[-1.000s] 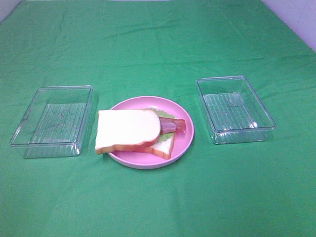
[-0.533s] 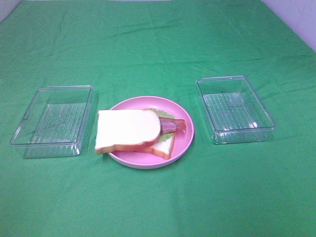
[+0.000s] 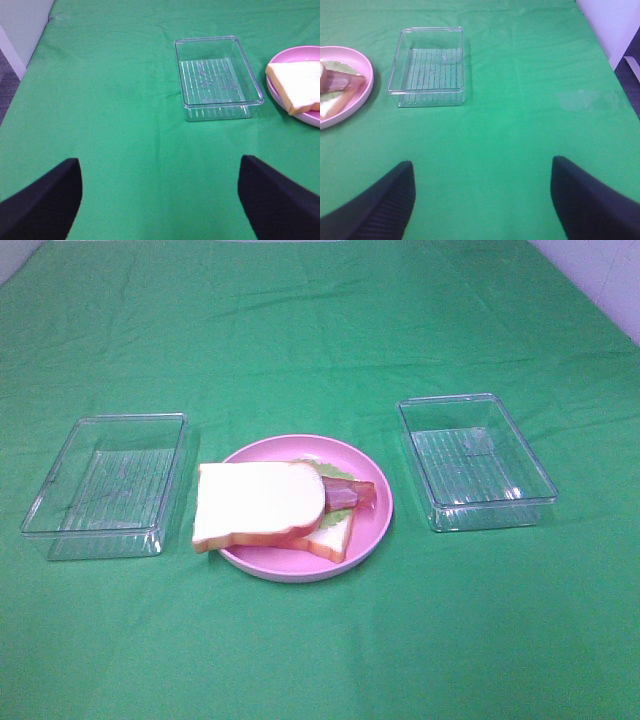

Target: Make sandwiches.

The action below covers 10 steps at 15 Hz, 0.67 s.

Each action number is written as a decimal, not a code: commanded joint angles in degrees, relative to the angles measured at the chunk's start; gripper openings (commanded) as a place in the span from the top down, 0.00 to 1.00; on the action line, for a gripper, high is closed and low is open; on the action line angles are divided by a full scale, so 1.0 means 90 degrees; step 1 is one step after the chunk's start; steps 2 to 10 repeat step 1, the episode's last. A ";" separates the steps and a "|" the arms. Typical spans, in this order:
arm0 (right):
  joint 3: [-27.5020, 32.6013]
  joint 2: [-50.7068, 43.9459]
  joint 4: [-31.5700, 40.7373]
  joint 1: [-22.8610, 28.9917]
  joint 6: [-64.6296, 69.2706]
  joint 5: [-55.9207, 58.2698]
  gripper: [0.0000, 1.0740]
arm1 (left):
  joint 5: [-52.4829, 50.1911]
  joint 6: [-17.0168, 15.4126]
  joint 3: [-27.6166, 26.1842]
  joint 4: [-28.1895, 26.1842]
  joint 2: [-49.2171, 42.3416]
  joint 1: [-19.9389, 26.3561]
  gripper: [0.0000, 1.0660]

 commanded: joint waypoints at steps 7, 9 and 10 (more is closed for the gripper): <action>0.0013 -0.0102 0.0000 -0.0025 -0.0083 -0.0045 0.34 | -0.0070 0.0025 0.0013 -0.0057 -0.0140 0.0025 0.25; 0.0013 -0.0102 0.0000 -0.0025 -0.0083 -0.0045 0.34 | -0.0070 0.0025 0.0013 -0.0057 -0.0140 0.0025 0.25; 0.0013 -0.0102 0.0000 -0.0025 -0.0083 -0.0045 0.34 | -0.0070 0.0025 0.0013 -0.0057 -0.0140 0.0025 0.25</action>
